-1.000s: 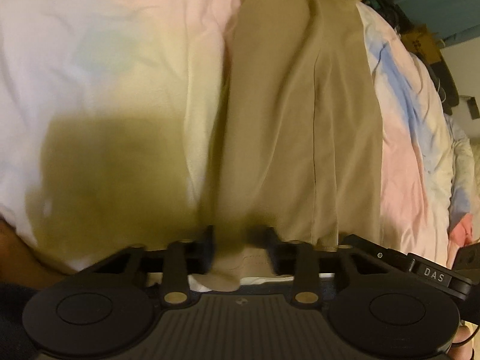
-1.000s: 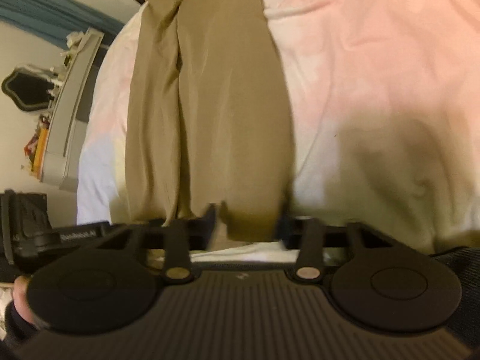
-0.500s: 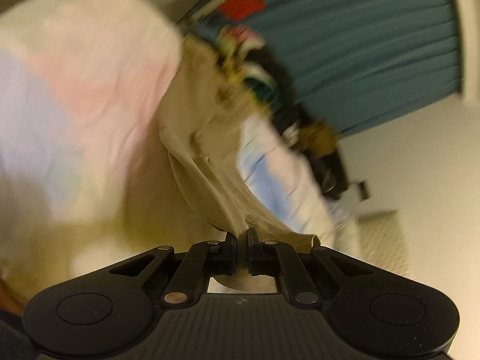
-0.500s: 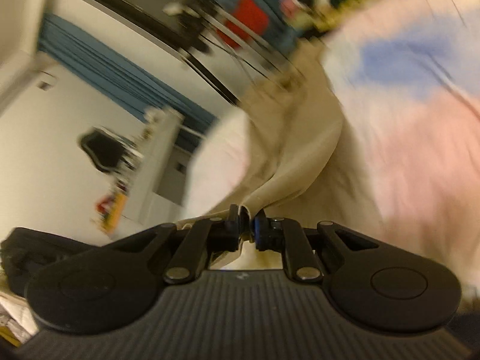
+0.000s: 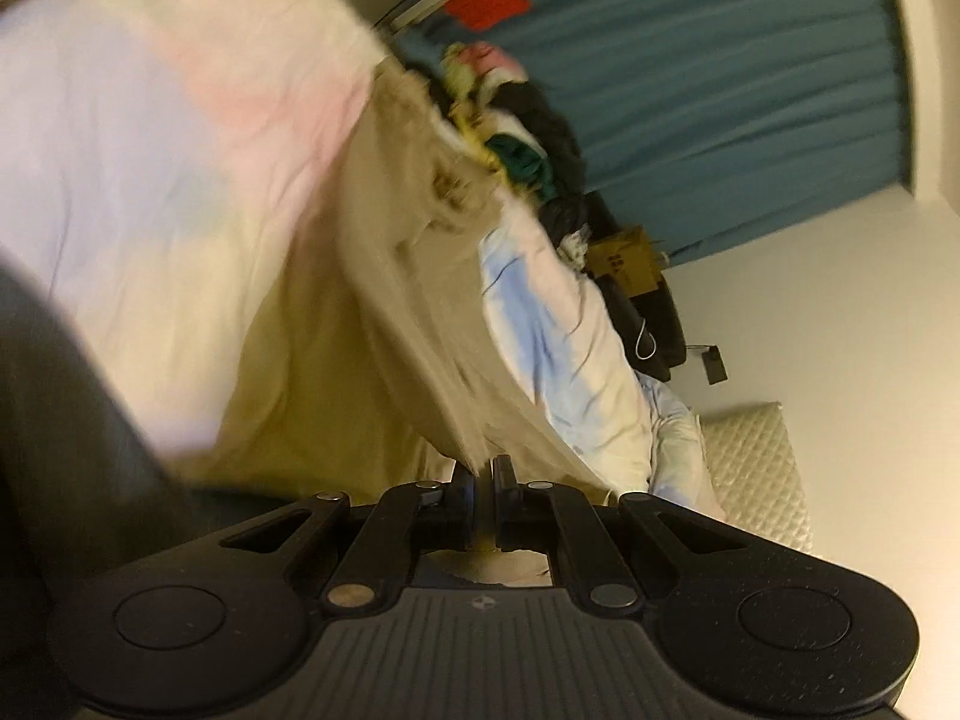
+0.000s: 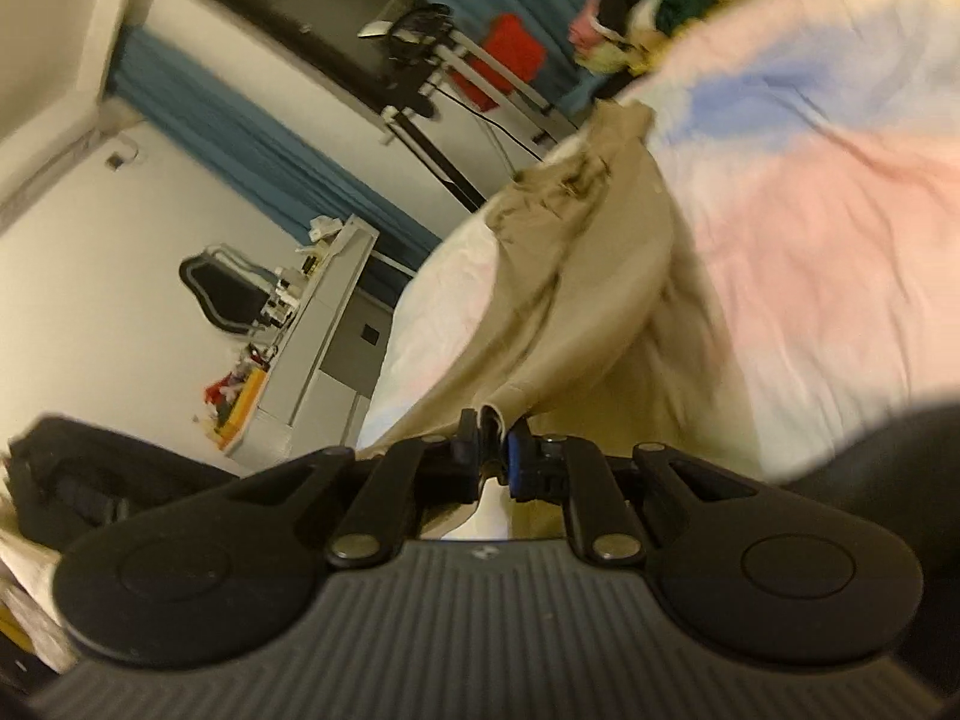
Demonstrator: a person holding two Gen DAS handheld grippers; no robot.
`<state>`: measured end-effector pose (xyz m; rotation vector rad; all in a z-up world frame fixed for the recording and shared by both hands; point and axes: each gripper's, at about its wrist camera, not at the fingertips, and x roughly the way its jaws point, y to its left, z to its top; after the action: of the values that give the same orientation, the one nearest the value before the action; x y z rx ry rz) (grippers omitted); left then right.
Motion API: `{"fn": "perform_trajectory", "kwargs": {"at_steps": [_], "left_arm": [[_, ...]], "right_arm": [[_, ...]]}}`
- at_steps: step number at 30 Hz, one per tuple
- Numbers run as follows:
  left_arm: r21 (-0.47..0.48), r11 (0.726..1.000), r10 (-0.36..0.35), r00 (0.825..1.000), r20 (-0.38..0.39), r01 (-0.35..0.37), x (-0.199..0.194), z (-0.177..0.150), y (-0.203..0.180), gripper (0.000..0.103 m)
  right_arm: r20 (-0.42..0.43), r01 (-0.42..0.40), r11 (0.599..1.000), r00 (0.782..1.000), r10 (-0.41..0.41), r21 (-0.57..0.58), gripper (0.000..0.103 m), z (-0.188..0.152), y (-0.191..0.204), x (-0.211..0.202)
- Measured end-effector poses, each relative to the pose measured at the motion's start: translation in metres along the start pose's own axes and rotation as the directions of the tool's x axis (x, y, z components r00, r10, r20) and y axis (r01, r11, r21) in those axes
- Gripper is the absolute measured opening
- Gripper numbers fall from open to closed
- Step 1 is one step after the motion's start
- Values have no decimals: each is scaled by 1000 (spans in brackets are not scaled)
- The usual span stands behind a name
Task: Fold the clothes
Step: 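Lift the hem end with both grippers and fold it onto the collar end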
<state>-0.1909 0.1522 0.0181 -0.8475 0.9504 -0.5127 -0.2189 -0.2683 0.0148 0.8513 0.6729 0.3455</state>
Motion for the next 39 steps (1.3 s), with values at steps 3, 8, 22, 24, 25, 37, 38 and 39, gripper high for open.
{"fn": "perform_trajectory", "kwargs": {"at_steps": [3,8,22,24,25,37,38,39], "left_arm": [[6,1000,2,1000,7,-2,21,18,1,5],[59,997,48,996,80,-53,59,77,-24,5],[234,919,258,934,249,-316,220,219,-29,6],[264,900,281,925,256,-347,241,227,-22,6],[279,889,293,920,260,-362,252,231,-18,6],[376,817,363,896,254,-437,321,255,11,10],[374,818,362,896,257,-437,320,253,10,9],[371,819,360,896,260,-437,319,252,8,10]], "right_arm": [[22,-2,1000,1000,2,15,11,6,-1,6],[56,4,1000,998,-5,8,12,49,1,48],[115,189,972,978,-174,-143,12,166,-37,249],[115,202,965,976,-184,-170,12,171,-50,269],[120,209,960,975,-189,-184,12,173,-56,277],[139,322,882,946,-291,-343,13,174,-89,342],[136,326,880,945,-297,-345,13,174,-88,343],[135,331,879,943,-303,-343,13,174,-86,340]]}}
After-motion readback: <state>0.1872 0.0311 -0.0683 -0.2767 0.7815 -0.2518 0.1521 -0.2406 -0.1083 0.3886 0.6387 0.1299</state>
